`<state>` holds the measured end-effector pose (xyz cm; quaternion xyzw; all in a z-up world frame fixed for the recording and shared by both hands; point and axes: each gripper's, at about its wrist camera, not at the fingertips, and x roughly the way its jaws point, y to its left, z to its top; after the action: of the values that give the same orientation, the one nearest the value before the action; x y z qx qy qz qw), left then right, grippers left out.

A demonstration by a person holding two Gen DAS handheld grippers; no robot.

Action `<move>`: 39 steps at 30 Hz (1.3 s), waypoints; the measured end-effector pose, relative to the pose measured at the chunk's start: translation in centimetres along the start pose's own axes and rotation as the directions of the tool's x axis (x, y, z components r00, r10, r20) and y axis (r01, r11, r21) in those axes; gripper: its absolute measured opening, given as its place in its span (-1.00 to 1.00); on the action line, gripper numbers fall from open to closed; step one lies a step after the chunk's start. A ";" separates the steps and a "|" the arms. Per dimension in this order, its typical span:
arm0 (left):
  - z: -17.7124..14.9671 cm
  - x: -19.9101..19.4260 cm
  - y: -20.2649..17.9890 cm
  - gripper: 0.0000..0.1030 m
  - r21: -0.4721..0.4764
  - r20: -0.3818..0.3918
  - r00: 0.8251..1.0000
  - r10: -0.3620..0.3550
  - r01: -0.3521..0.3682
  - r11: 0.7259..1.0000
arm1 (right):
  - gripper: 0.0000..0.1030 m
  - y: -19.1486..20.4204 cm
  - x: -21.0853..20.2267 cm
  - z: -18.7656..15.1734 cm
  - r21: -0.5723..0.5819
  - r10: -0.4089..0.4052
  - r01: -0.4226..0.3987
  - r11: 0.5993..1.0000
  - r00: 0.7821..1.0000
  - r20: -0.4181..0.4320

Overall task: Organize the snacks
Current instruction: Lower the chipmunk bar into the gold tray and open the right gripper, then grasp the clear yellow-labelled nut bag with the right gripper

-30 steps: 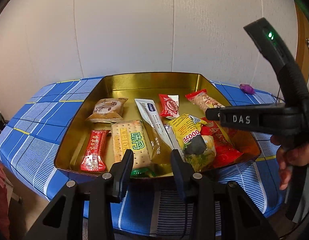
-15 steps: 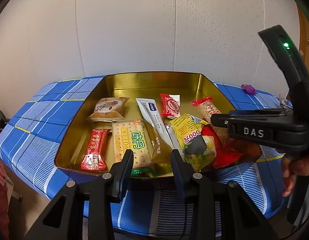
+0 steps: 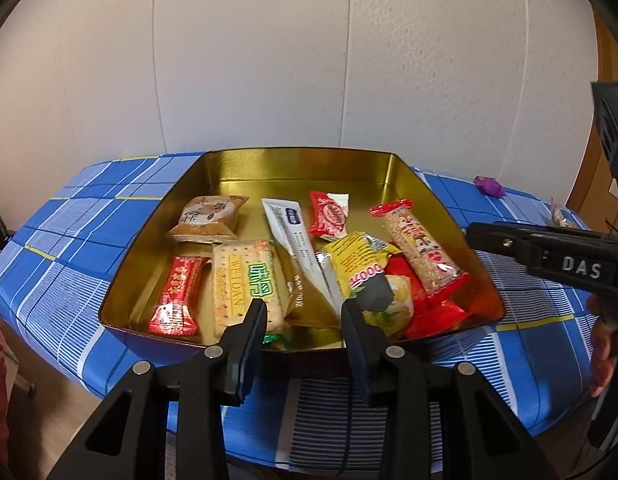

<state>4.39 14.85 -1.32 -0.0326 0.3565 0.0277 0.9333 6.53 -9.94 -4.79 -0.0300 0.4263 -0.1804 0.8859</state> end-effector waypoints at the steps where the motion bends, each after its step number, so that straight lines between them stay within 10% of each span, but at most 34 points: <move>1: 0.0 -0.1 -0.2 -0.25 0.002 0.005 1.000 -0.003 0.003 1.000 | -0.24 -0.7 -0.5 -0.2 0.001 -0.007 0.007 1.000 1.000 0.006; 15: 0.3 -0.8 -6.1 -0.24 0.130 -0.001 0.997 -0.074 0.074 0.989 | -0.11 -16.0 -2.1 -2.8 0.157 -0.215 0.231 0.960 0.970 -0.113; 29: -0.8 -1.3 -12.6 -0.24 0.268 -0.046 0.981 -0.188 0.194 0.944 | 0.34 -29.4 -6.8 -0.4 0.407 -0.426 0.381 0.830 0.905 0.021; 39: -1.4 -0.4 -15.2 -0.25 0.298 -0.090 0.977 -0.192 0.210 0.931 | 0.43 -34.7 -2.9 0.2 0.455 -0.366 0.345 0.821 0.929 -0.043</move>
<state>4.31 -0.45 -1.44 0.0751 0.3787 -0.1243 0.9140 -5.15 -41.33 4.69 0.0952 0.3385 -0.4363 0.8283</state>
